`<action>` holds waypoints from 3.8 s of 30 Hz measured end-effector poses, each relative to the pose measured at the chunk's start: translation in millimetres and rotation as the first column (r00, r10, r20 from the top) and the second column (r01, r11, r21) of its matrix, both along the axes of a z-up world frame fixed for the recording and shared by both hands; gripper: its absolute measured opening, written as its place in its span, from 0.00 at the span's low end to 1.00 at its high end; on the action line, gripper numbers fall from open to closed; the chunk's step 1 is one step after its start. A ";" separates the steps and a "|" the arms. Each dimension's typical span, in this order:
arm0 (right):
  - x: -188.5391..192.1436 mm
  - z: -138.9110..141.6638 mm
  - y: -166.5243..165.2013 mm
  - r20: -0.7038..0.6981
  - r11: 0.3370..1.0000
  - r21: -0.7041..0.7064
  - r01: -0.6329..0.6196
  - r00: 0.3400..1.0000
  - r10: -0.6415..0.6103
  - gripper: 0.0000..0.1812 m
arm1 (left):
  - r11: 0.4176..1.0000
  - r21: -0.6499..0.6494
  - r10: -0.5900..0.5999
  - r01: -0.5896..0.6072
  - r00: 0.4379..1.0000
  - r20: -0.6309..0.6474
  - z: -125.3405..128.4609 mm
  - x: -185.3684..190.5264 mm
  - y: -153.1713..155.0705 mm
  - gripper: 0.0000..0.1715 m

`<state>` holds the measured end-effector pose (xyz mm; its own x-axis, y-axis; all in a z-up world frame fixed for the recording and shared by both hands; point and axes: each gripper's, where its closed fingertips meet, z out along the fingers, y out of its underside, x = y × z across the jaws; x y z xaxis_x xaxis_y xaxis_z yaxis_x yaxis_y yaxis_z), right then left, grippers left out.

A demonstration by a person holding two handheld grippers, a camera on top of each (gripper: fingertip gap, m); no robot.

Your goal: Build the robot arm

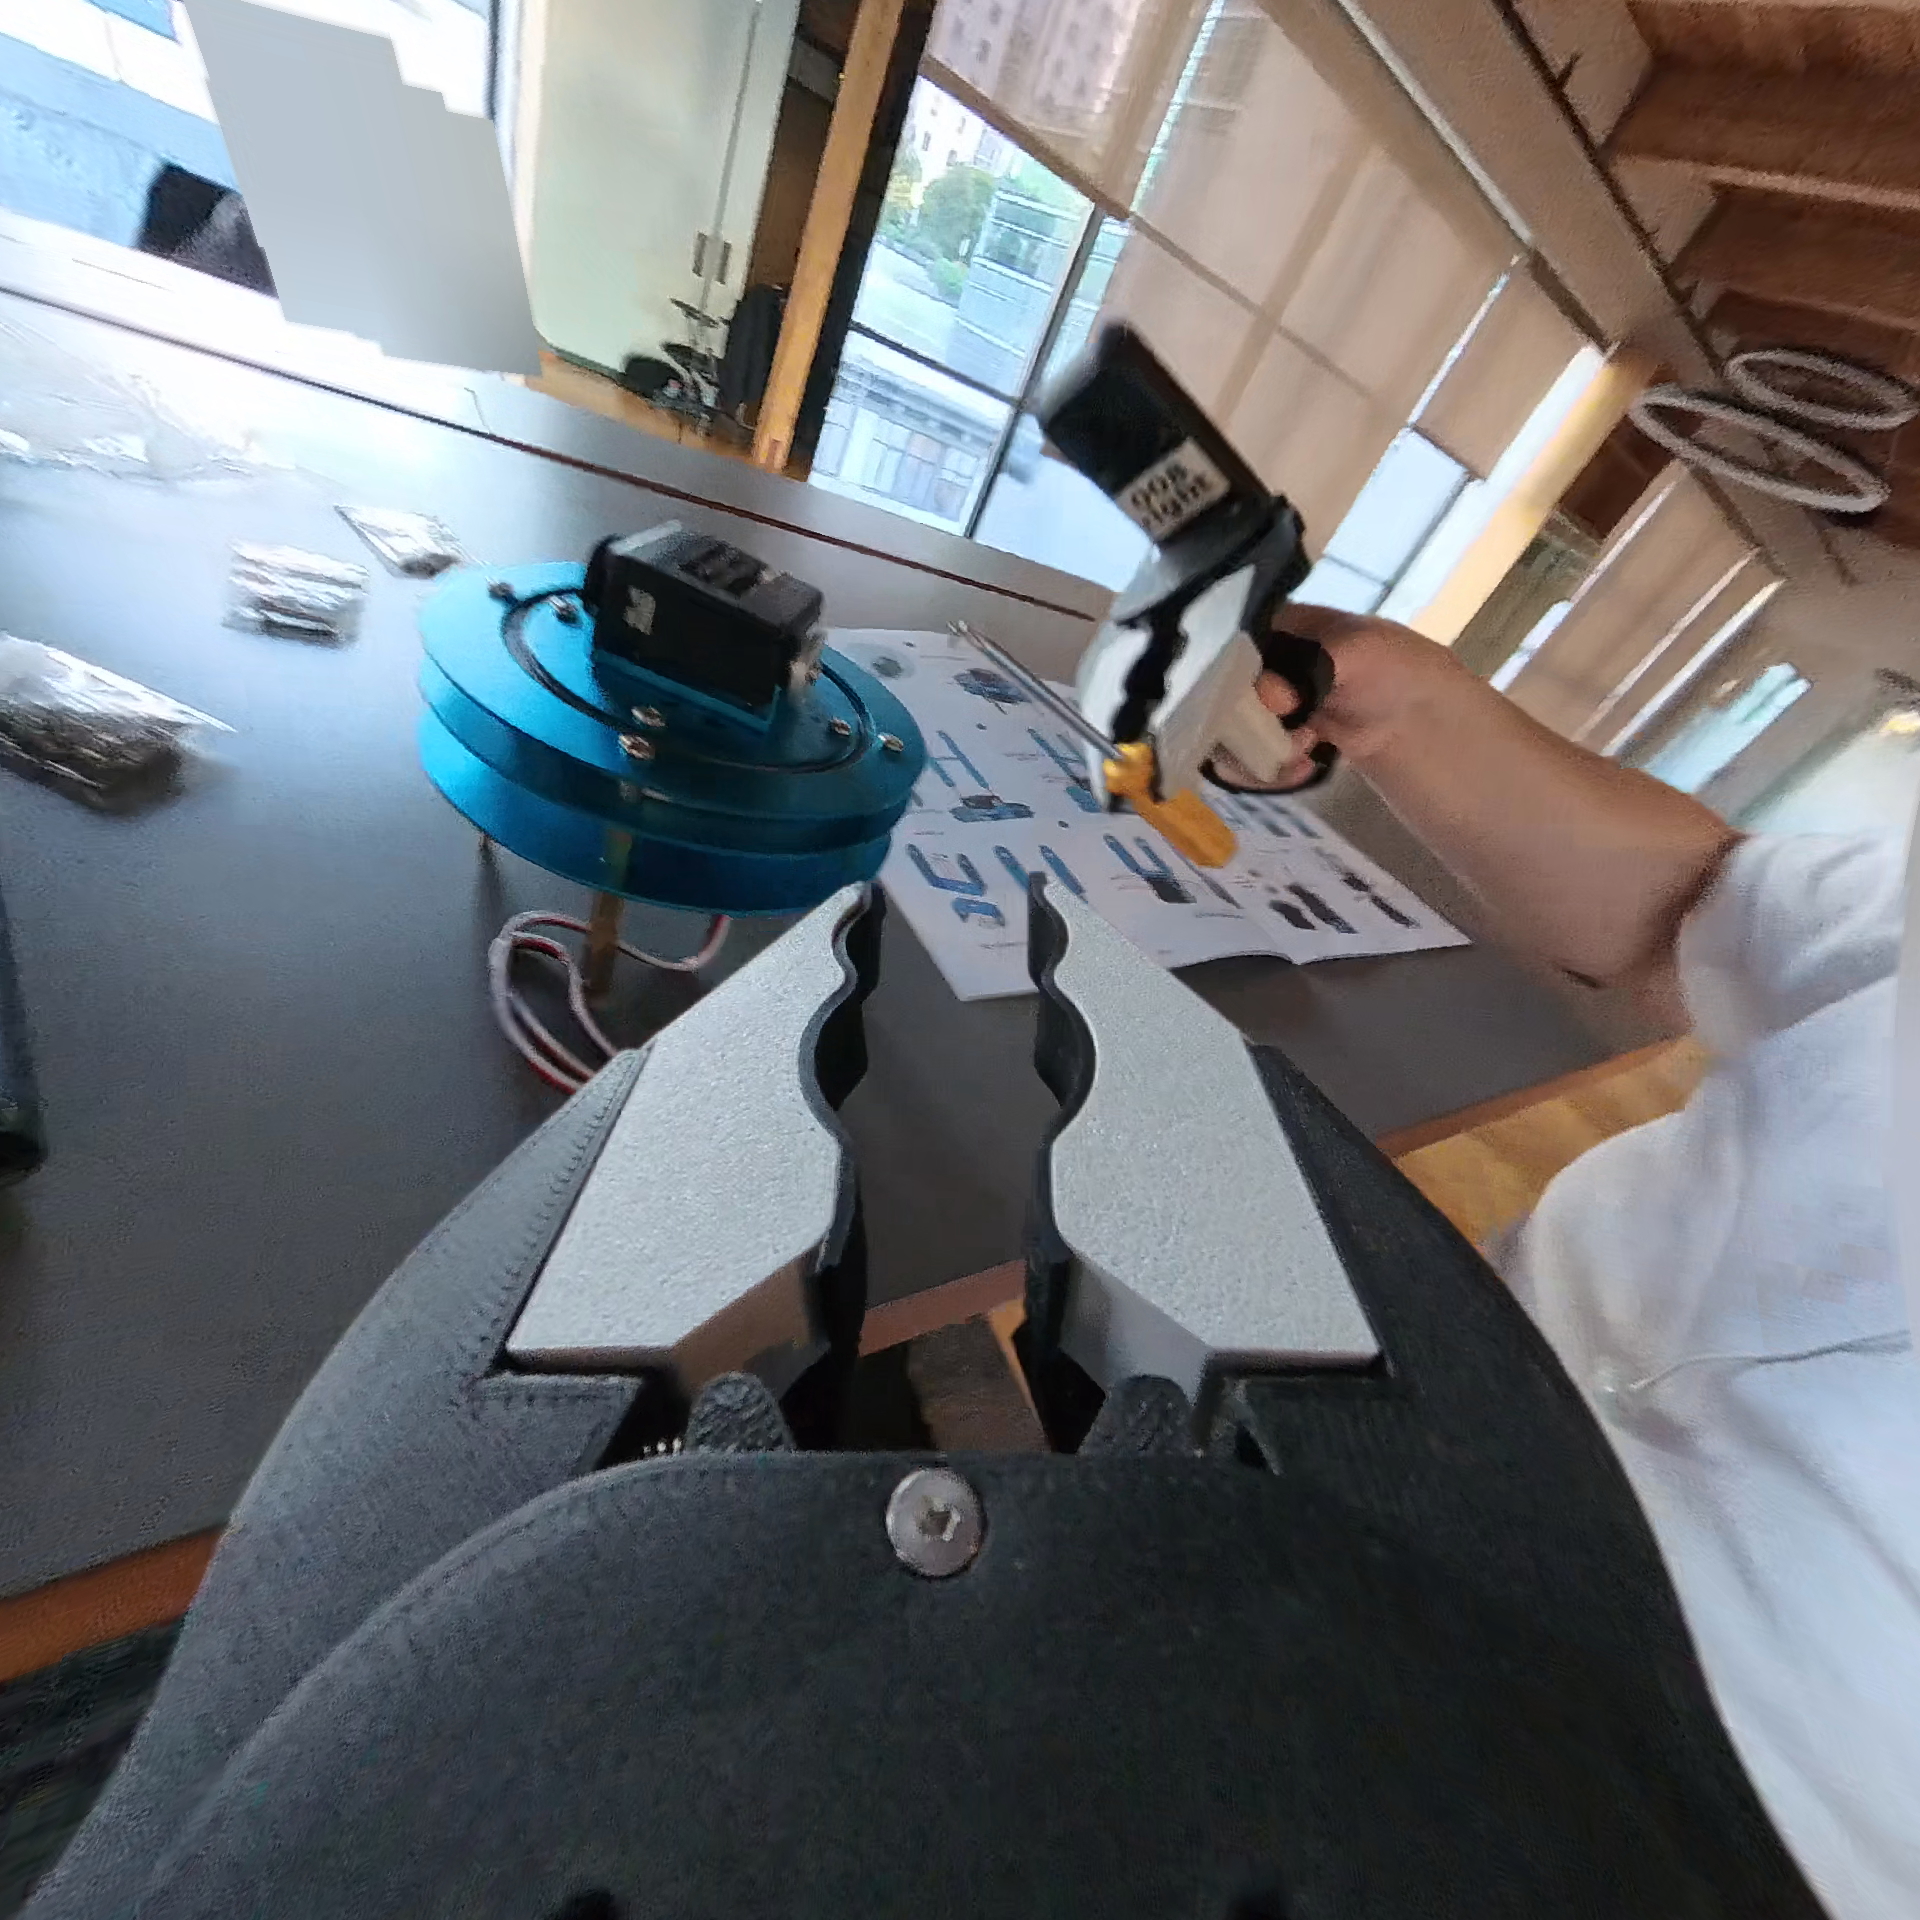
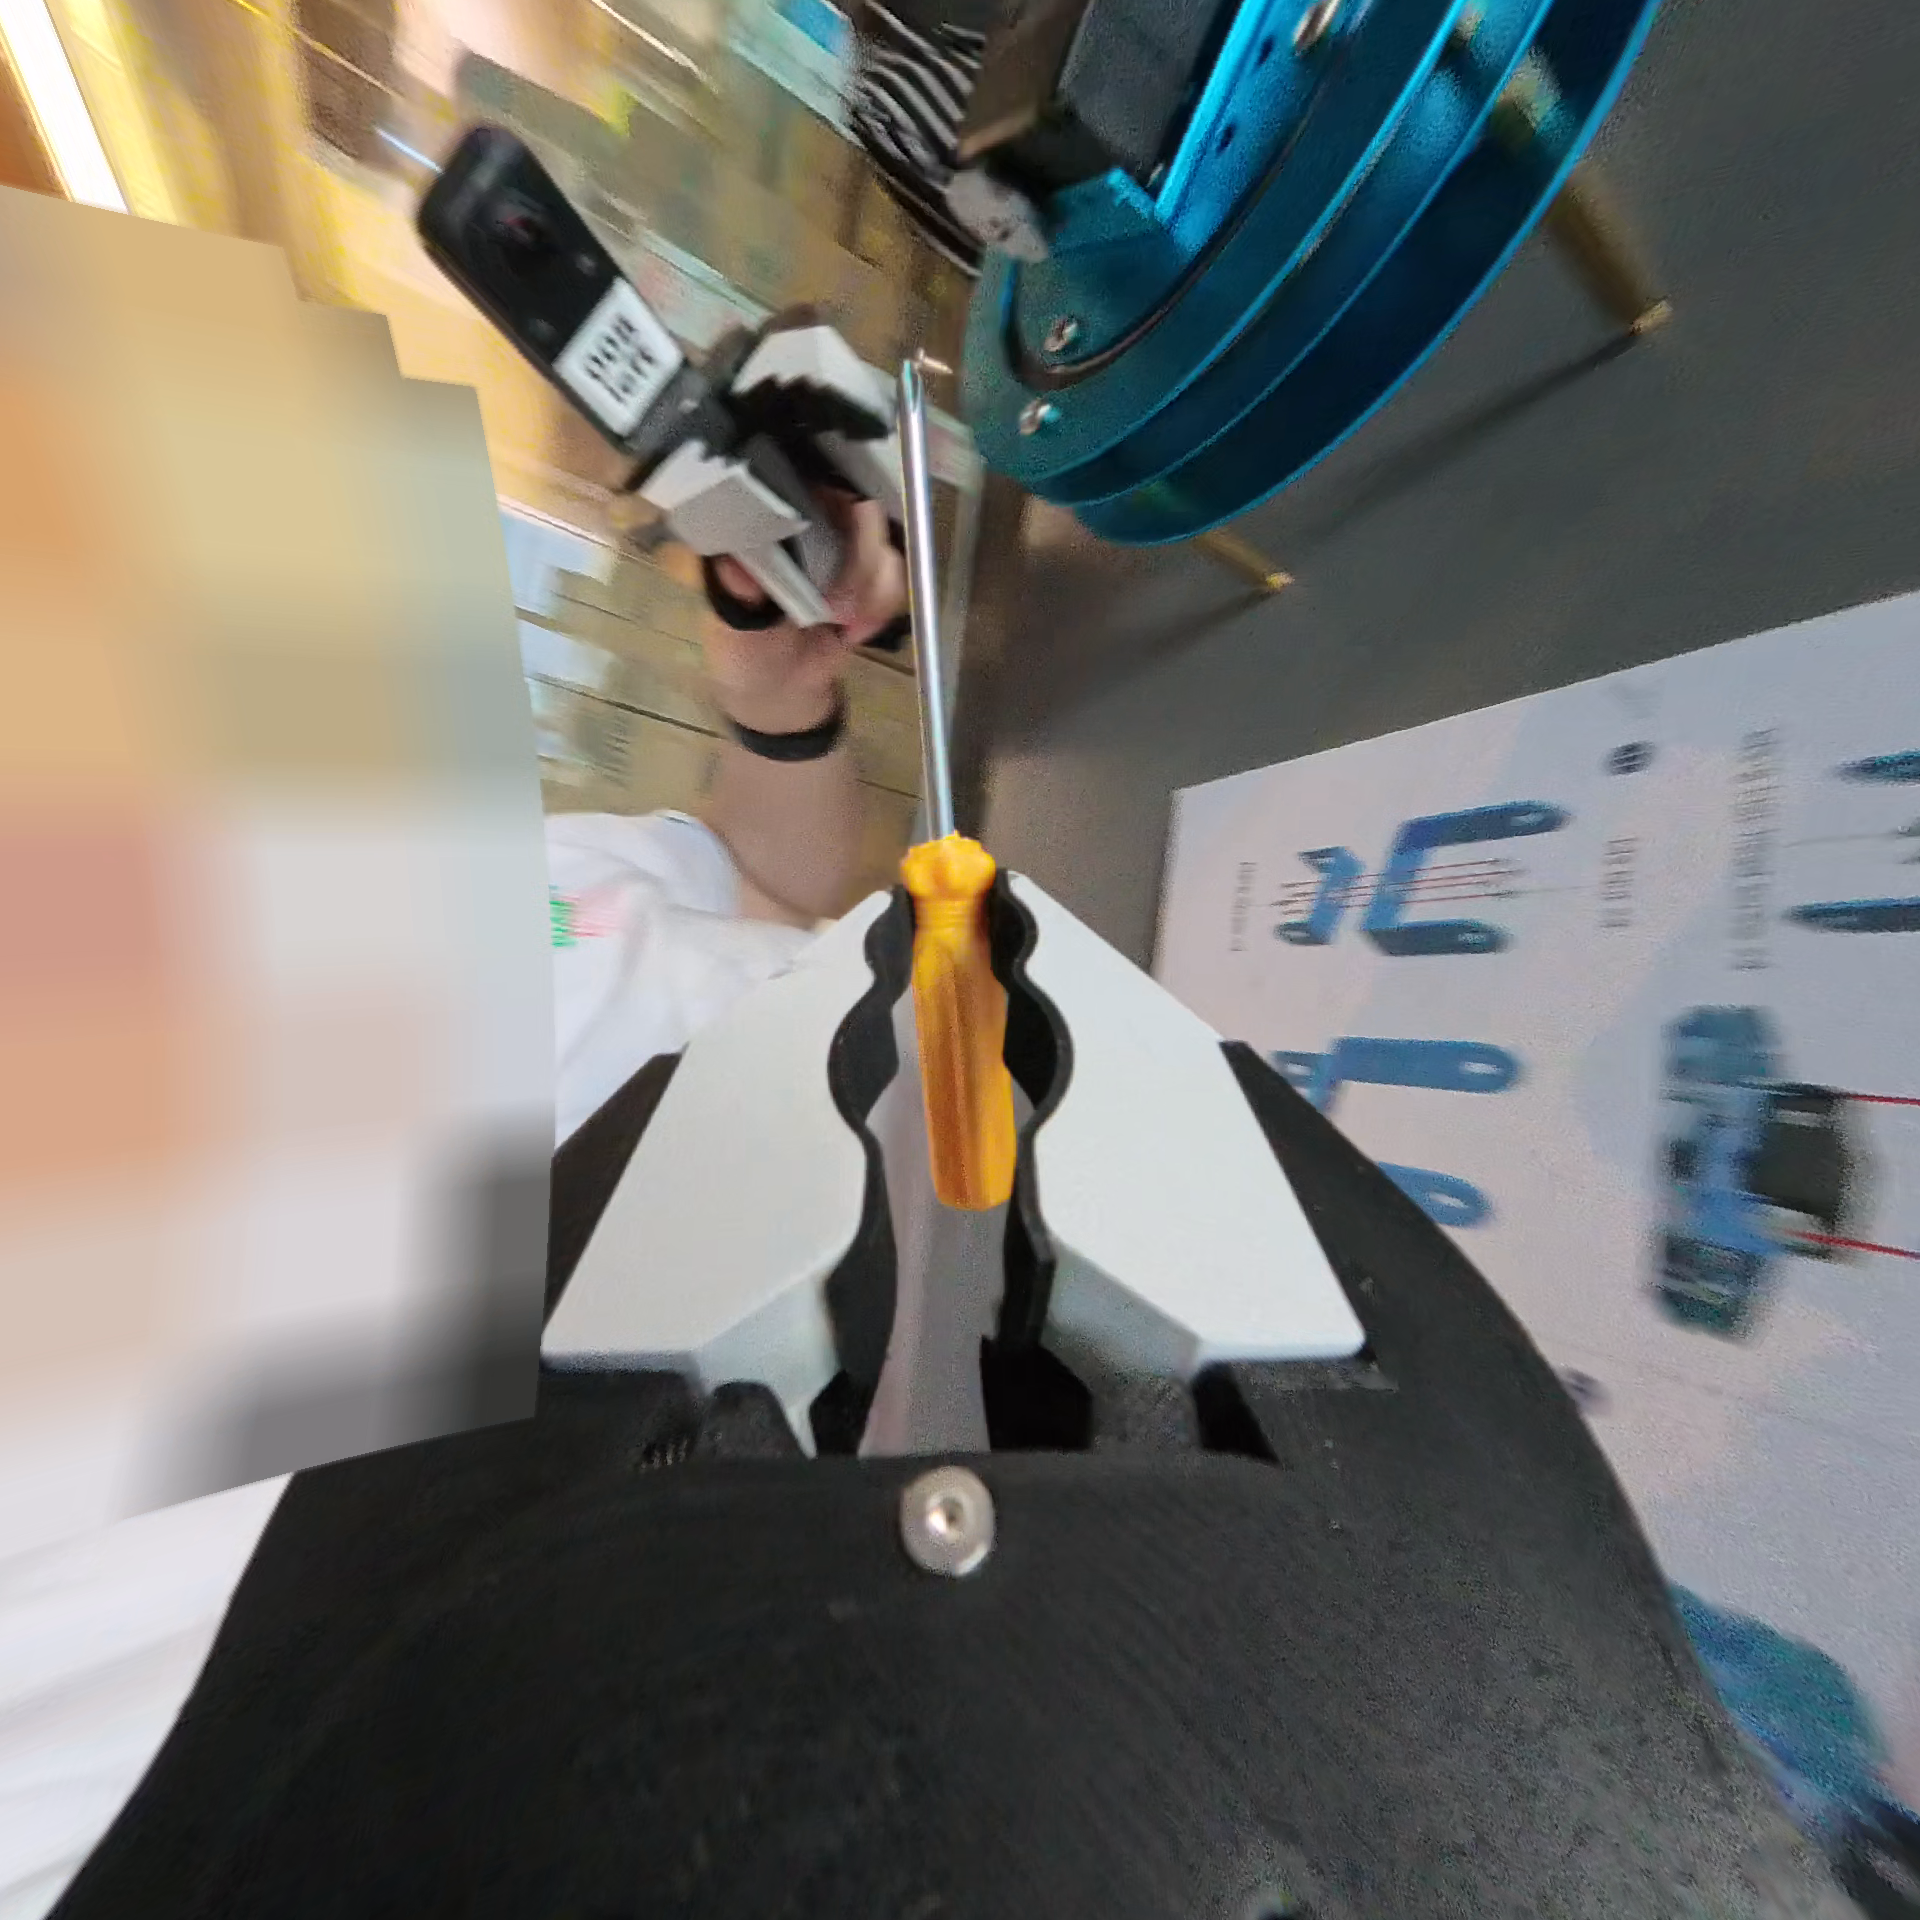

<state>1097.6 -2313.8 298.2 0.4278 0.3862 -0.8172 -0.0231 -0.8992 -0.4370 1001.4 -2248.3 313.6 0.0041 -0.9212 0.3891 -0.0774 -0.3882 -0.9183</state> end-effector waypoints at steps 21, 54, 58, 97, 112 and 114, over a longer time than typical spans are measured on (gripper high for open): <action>50.6 -3.7 47.3 0.850 0.740 0.443 -0.505 0.499 -0.168 0.07 | 0.995 -0.039 -0.088 0.095 0.983 0.158 -7.2 16.7 -14.8 0.14; 36.3 -3.8 50.3 0.728 0.807 0.536 -0.248 0.620 -0.293 0.07 | 0.993 0.001 0.116 -0.118 0.980 0.162 0.6 28.1 2.1 0.15; 32.7 -9.0 44.7 0.746 0.802 0.556 -0.220 0.558 -0.364 0.07 | 0.989 0.060 0.125 -0.138 0.974 0.188 10.0 22.8 19.2 0.17; 53.0 13.9 69.6 0.693 0.531 0.488 -0.693 -0.063 -0.718 0.07 | 0.998 0.034 0.045 -0.056 0.967 0.252 18.7 5.1 40.4 0.18; 52.8 11.6 71.7 0.684 0.526 0.479 -0.703 -0.077 -0.726 0.07 | 0.999 0.017 0.043 -0.050 0.966 0.257 18.3 4.1 42.5 0.18; 53.2 11.0 71.5 0.685 0.529 0.477 -0.702 -0.080 -0.724 0.07 | 0.999 0.016 0.043 -0.049 0.965 0.258 18.4 4.5 42.5 0.18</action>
<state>1150.8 -2242.4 309.2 0.2732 0.2567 0.9271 0.9423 -0.2652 -0.2042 1005.9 -2205.9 331.9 -0.0511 -0.9307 0.3622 0.1798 -0.3653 -0.9134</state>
